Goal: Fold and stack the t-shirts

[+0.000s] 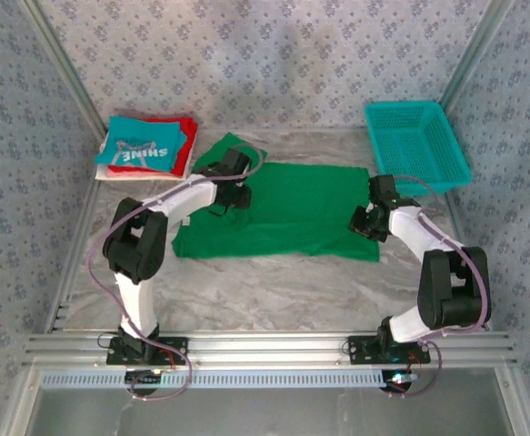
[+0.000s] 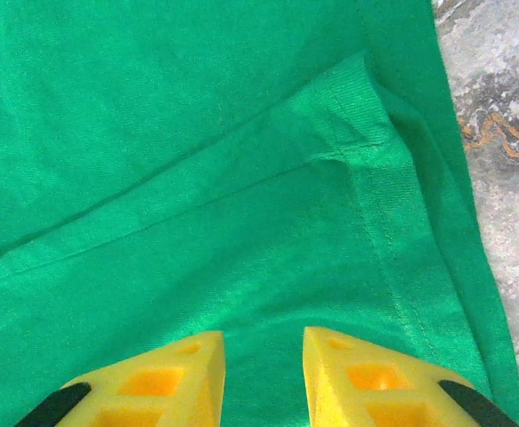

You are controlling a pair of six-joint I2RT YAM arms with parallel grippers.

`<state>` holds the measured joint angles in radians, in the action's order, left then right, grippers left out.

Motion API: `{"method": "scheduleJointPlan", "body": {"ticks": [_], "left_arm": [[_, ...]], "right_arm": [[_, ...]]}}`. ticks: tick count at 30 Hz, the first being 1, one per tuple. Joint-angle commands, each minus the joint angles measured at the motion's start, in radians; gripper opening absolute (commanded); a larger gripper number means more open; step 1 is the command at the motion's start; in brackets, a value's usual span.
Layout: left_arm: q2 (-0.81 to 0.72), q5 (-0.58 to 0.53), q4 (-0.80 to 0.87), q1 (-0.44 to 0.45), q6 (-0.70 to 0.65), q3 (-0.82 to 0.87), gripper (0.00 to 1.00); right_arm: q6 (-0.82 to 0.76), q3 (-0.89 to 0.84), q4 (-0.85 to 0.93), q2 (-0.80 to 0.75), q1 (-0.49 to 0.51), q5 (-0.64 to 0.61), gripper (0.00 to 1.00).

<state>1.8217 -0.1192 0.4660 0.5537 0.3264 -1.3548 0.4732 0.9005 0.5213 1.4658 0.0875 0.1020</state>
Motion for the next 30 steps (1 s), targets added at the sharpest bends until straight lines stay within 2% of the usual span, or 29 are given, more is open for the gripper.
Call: {"method": "scheduleJointPlan", "body": {"ticks": [1, 3, 5, 7, 10, 13, 15, 20, 26, 29, 30], "left_arm": [[-0.212, -0.043, -0.061, -0.026, 0.055, 0.156, 0.43], [-0.306, -0.029, -0.096, -0.057, 0.102, 0.270, 0.44], [-0.370, 0.044, -0.111, -0.115, 0.139, 0.369, 0.46], [-0.394, 0.126, -0.102, -0.199, 0.166, 0.450, 0.47], [-0.410, 0.169, -0.052, -0.280, 0.160, 0.526, 0.50], [-0.446, 0.171, -0.031, -0.316, 0.160, 0.589, 0.51], [-0.458, 0.182, -0.025, -0.336, 0.165, 0.617, 0.62], [-0.441, 0.197, -0.041, -0.367, 0.154, 0.642, 0.63], [-0.369, 0.238, -0.110, -0.394, 0.158, 0.643, 0.53], [-0.340, 0.247, -0.131, -0.408, 0.159, 0.645, 0.41], [-0.336, 0.252, -0.133, -0.417, 0.160, 0.643, 0.39]], "right_arm": [[-0.017, 0.008, 0.037, -0.041, -0.005, -0.003, 0.31], [-0.013, -0.006, 0.034, -0.056, -0.006, -0.007, 0.32], [-0.012, -0.017, 0.038, -0.064, -0.005, -0.007, 0.33], [-0.011, -0.030, 0.048, -0.061, -0.003, -0.013, 0.34], [0.000, -0.045, 0.104, -0.055, -0.011, -0.024, 0.39], [0.011, -0.074, 0.119, -0.068, -0.056, -0.034, 0.44], [0.008, -0.084, 0.129, -0.067, -0.092, -0.031, 0.49], [-0.004, -0.103, 0.143, -0.064, -0.146, -0.031, 0.60], [-0.020, -0.135, 0.105, -0.027, -0.202, 0.026, 0.60], [-0.026, -0.147, 0.063, 0.002, -0.204, 0.055, 0.55], [-0.025, -0.148, 0.051, 0.009, -0.205, 0.069, 0.49]]}}
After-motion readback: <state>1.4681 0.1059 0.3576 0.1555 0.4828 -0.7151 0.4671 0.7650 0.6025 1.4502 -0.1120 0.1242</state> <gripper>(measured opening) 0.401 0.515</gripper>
